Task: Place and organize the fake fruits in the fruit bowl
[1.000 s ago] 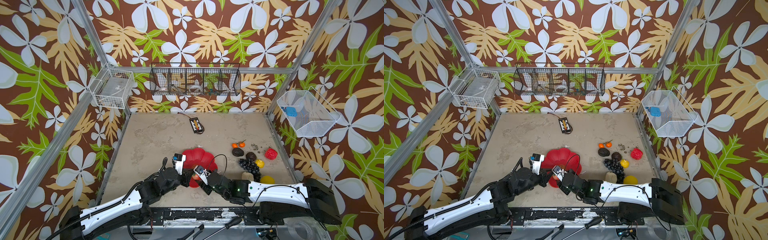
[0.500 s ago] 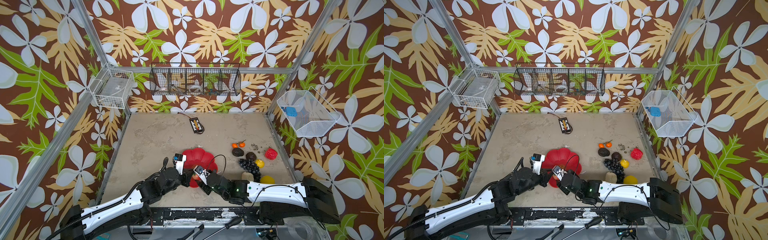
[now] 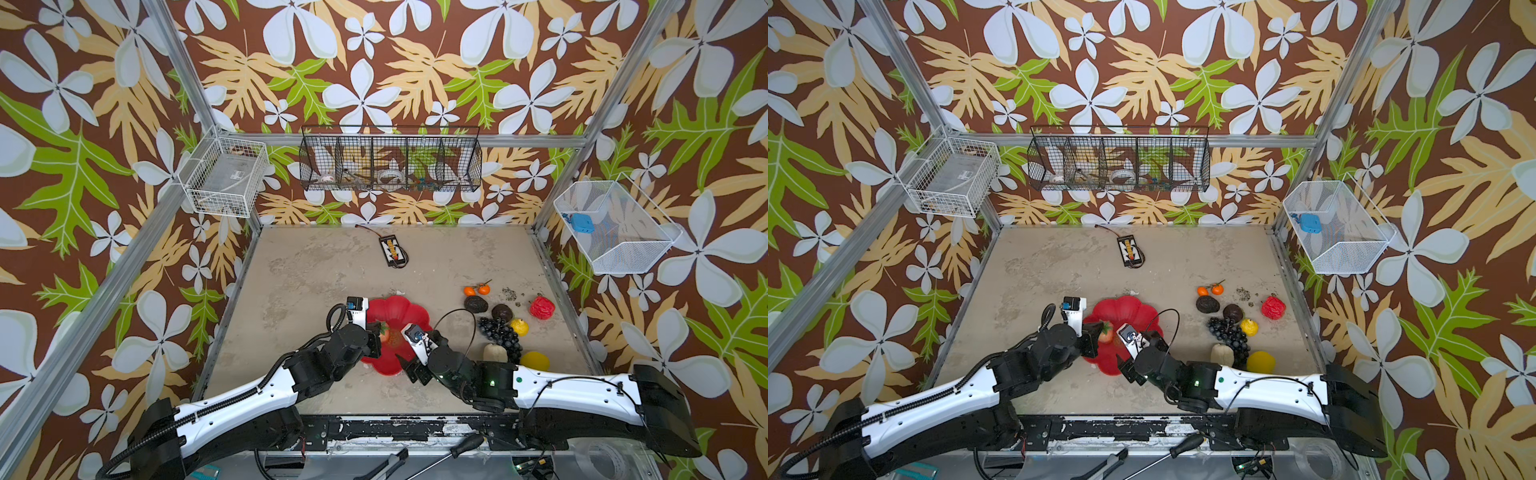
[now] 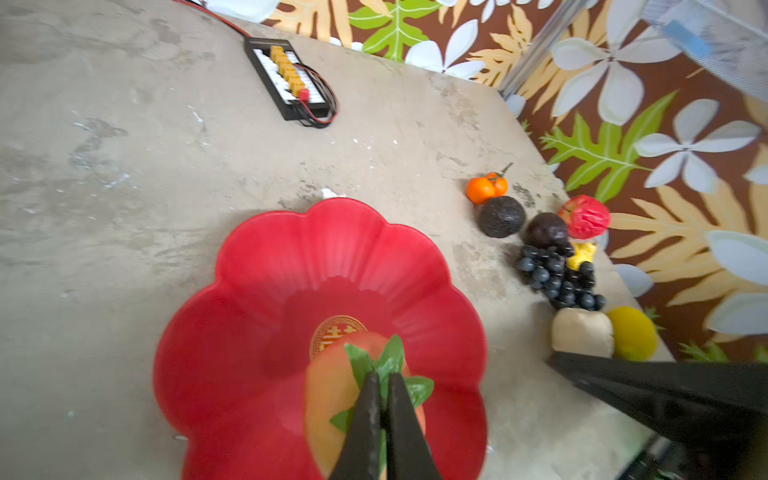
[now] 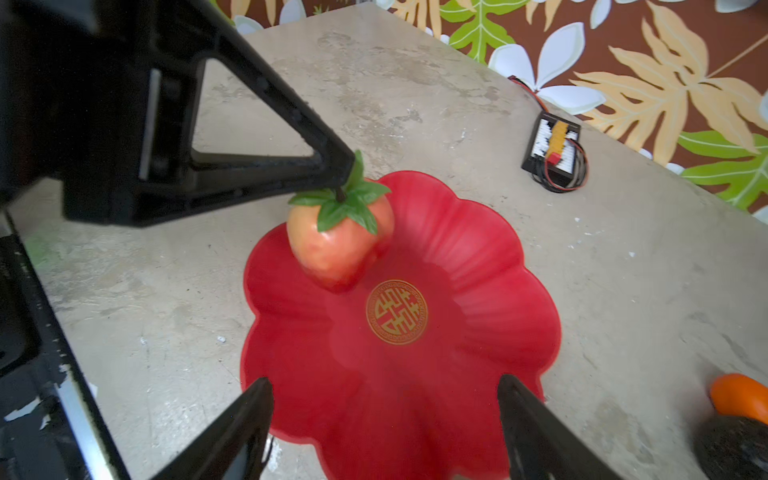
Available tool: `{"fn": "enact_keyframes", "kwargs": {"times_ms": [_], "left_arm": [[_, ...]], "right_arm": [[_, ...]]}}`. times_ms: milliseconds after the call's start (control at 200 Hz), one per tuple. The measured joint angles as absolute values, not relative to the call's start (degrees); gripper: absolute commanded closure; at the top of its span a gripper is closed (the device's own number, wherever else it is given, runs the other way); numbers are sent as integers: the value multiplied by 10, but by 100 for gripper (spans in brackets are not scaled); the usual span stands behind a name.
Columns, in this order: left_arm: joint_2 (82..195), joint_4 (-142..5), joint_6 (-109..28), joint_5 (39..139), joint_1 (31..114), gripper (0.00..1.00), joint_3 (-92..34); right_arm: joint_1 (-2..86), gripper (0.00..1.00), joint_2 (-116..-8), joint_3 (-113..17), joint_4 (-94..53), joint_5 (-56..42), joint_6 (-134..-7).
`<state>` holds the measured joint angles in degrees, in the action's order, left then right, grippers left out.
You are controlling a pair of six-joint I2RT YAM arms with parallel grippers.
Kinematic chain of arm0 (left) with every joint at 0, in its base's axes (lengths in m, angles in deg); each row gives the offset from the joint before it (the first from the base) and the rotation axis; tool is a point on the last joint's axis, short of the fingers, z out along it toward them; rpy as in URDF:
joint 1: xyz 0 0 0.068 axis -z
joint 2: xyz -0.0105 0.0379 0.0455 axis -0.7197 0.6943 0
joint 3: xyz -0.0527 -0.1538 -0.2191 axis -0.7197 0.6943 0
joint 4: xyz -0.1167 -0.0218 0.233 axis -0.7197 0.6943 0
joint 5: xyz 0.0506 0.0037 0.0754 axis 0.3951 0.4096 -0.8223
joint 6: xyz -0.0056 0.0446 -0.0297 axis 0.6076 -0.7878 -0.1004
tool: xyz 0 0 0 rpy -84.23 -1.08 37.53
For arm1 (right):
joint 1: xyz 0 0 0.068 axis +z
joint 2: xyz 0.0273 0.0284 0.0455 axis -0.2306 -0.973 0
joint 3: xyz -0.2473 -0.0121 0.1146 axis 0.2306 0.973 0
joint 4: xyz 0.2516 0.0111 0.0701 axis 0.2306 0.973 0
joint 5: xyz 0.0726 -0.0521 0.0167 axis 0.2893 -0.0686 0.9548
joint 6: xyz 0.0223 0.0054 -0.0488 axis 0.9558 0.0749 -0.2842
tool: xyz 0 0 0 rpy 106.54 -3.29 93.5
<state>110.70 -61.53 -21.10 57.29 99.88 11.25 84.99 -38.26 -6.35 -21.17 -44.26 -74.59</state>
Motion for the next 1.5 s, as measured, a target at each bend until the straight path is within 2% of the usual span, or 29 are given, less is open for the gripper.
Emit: {"fn": "enact_keyframes", "kwargs": {"times_ms": [330, 601, 1031, 1501], "left_arm": [[1161, -678, -239, 629, 872, 100, 136], [1181, -729, -230, 699, 825, 100, 168], [1203, -774, -221, 727, 812, 99, 207], [1190, -780, -210, 721, 812, 87, 222]], "right_arm": [[850, 13, -337, -24, -177, -491, -689], [850, 13, -334, -23, -170, -500, -674], [850, 13, -340, -24, -170, -506, -672], [850, 12, -335, -22, -165, -521, -663]]}}
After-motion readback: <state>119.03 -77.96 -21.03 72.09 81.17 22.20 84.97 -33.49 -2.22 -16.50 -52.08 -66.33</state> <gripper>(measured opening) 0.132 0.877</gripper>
